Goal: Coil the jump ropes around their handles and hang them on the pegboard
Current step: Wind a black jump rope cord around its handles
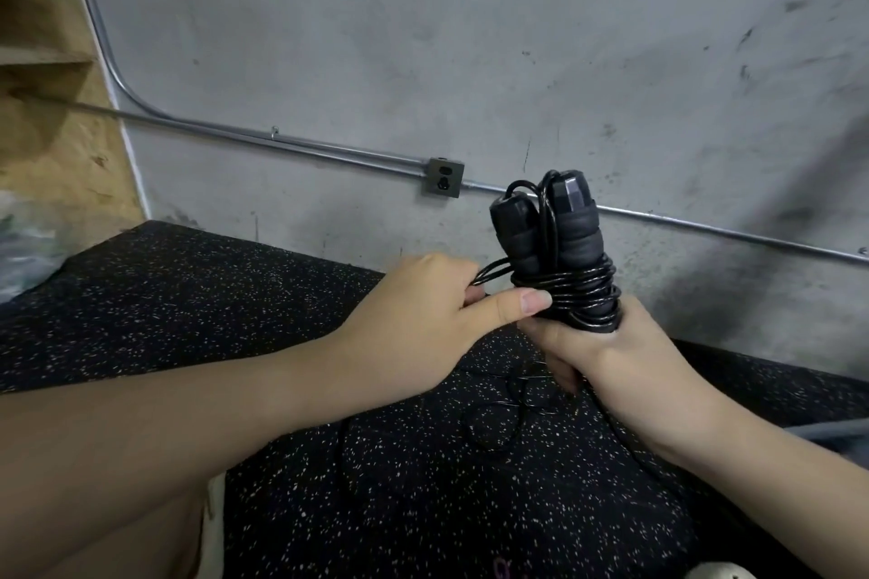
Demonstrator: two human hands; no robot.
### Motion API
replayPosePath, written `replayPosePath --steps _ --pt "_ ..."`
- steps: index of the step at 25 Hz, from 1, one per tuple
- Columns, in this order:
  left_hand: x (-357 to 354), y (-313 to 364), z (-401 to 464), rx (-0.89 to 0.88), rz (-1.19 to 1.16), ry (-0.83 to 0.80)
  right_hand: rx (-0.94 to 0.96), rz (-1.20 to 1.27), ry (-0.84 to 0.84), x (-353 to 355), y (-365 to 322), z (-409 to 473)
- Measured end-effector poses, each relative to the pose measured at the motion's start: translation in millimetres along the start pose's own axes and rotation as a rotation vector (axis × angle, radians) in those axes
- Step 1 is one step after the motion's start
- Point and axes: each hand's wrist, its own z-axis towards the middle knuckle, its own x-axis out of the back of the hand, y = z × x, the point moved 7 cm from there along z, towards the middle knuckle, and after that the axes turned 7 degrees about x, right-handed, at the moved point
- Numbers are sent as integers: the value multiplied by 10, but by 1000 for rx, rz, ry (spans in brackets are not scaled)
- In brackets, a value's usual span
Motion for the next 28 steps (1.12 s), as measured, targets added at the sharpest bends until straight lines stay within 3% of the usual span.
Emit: replayPosePath --steps 8,12,15,21,23,26,28 --pt "-164 135 -130 73 175 -46 68 -210 99 -28 182 2" --pt "-101 97 -77 75 216 14 107 -221 -20 -255 196 -76" --pt "-61 49 -20 48 208 -29 107 -207 -119 -286 102 -134" --pt "-83 112 20 -50 -109 -247 -151 499 -375 -252 77 -191" --pt "-91 120 26 -29 -196 -248 -106 518 -346 -228 7 -169" --pt "37 77 69 60 -155 -60 -48 425 -197 -116 -50 -105" --pt "56 96 66 64 -132 -23 -31 369 -122 -45 -49 -82"
